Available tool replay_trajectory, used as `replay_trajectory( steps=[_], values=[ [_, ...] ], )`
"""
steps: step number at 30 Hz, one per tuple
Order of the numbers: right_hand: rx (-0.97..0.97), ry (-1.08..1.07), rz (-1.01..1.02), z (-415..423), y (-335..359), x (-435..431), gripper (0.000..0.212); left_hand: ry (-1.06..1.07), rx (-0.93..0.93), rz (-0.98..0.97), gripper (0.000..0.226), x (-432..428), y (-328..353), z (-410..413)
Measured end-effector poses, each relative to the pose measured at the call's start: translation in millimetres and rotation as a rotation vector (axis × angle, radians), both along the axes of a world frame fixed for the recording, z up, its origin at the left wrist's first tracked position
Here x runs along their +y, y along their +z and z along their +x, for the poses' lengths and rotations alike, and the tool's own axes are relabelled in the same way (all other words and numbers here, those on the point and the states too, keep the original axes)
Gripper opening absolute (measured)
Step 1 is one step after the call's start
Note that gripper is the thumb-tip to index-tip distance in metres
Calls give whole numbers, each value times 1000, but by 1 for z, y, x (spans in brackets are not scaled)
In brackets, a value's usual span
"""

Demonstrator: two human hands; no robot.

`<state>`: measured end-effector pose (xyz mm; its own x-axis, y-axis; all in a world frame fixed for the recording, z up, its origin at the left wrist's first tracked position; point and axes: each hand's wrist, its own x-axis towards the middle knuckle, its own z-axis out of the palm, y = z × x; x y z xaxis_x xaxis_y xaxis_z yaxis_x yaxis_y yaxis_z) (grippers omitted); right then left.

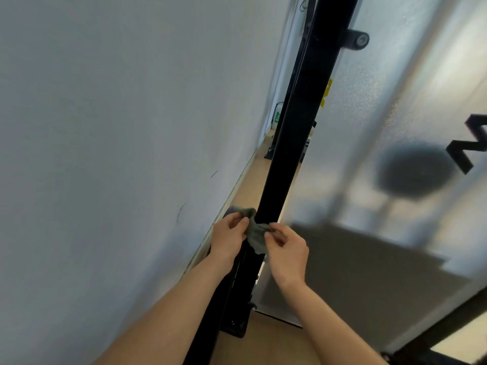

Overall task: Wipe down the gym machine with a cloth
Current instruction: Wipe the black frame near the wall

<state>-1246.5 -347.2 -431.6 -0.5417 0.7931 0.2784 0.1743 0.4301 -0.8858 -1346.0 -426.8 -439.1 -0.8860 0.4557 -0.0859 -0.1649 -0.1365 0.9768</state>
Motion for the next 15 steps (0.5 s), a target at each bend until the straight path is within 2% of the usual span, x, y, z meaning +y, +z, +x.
replay_trajectory(
  steps=[6,10,15],
  values=[
    [139,104,43,1,6,-9,46,-96,31,108,30,2,17,-2],
    [113,75,266,-1,17,-7,53,-120,102,146,34,2,43,-4],
    [137,65,390,-4,43,-6,68,-163,268,142,39,-1,81,-12]
  ],
)
